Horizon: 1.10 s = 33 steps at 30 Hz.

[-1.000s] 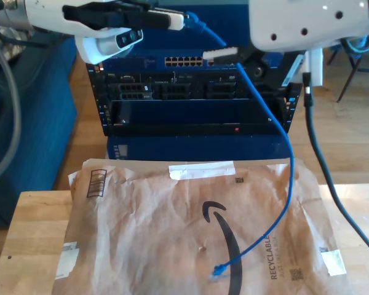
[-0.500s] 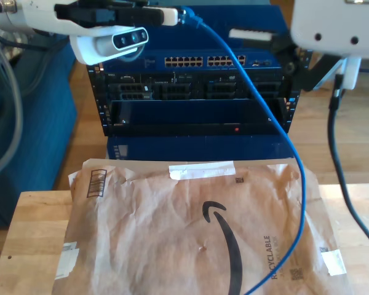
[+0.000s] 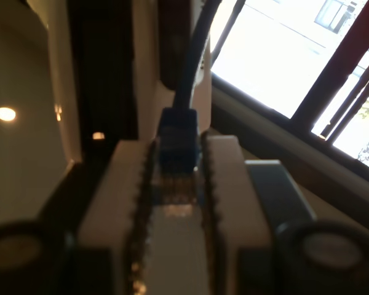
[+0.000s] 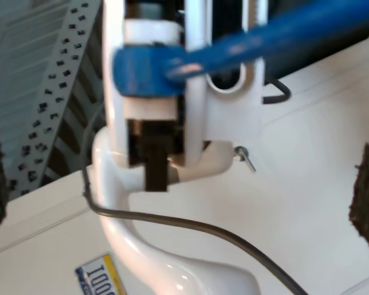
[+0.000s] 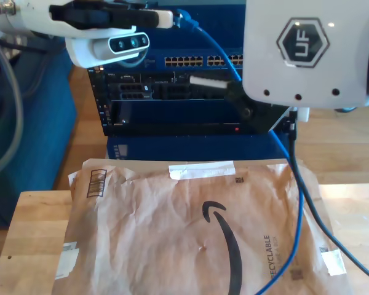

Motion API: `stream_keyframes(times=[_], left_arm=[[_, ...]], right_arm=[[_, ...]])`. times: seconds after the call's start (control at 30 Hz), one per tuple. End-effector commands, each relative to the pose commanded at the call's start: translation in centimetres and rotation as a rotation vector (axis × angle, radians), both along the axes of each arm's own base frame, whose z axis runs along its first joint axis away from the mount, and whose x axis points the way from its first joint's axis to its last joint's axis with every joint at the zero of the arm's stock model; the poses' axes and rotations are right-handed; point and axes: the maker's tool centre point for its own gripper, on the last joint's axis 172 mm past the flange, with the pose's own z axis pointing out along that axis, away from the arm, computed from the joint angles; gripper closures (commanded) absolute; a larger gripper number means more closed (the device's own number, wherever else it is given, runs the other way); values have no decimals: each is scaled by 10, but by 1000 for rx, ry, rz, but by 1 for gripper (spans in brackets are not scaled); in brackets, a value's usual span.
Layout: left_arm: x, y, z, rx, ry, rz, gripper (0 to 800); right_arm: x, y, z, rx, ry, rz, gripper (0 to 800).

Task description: Grab the cable and plug it in

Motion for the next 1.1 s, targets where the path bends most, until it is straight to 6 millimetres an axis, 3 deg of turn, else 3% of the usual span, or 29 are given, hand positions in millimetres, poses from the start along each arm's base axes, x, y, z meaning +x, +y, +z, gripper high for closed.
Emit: stream_keyframes(times=[0.13, 0.6, 1.1], left_arm=[[-6, 2, 0, -8, 5, -22, 795], [-14, 4, 12, -60, -10, -51, 793], [-14, 4, 9, -62, 3, -53, 793]], right_arm=[[0, 1, -1, 0, 1, 1, 68], [7, -2, -5, 25, -5, -27, 367], [1, 5, -6, 24, -1, -6, 418]])
